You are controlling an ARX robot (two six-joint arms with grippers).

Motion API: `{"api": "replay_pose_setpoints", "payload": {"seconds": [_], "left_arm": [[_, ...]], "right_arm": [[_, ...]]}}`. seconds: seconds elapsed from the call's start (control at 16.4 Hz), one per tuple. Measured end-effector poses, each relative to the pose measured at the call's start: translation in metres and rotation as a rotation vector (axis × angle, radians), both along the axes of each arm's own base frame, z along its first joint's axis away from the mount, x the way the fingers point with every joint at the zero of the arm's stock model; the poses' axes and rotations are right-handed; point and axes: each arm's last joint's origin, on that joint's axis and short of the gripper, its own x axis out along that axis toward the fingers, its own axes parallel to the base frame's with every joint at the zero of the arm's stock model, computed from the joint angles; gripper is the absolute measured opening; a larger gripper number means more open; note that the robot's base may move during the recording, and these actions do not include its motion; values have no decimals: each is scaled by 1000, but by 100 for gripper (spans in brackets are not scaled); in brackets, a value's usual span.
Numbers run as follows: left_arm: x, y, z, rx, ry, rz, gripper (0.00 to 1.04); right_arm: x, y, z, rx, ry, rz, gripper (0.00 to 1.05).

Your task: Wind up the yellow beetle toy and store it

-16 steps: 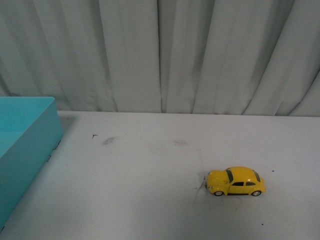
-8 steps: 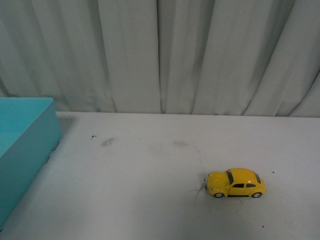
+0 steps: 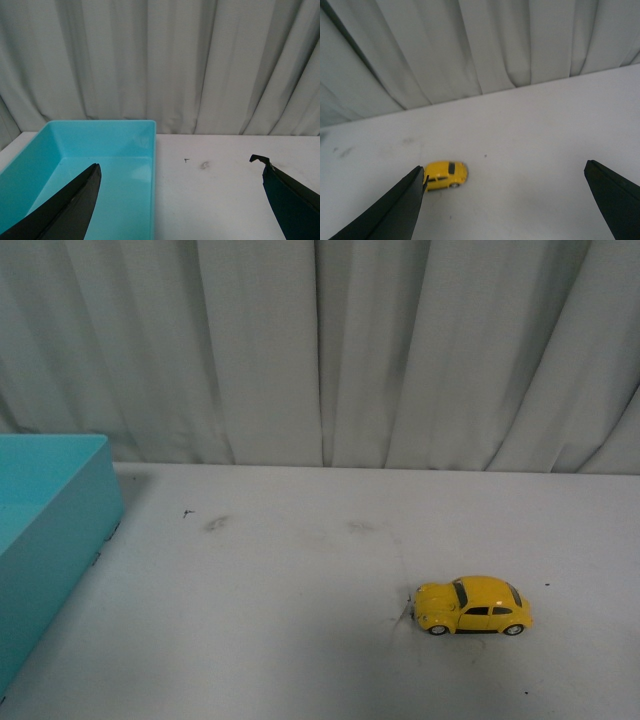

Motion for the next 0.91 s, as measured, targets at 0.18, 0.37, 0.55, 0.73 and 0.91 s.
{"api": "replay_pose_setpoints", "payload": {"seconds": [0.18, 0.37, 0.55, 0.73, 0.91], "left_arm": [[0, 0, 0, 0, 0, 0, 98], [0, 0, 0, 0, 0, 0, 98], [0, 0, 0, 0, 0, 0, 98], [0, 0, 0, 0, 0, 0, 98], [0, 0, 0, 0, 0, 0, 98]], "right_arm": [[14, -15, 9, 19, -31, -34, 98], [66, -48, 30, -3, -103, -120, 98], [155, -61, 46, -12, -141, -51, 98], [233, -36, 29, -17, -77, 243, 98], [270, 0, 12, -129, -50, 593, 98]]}}
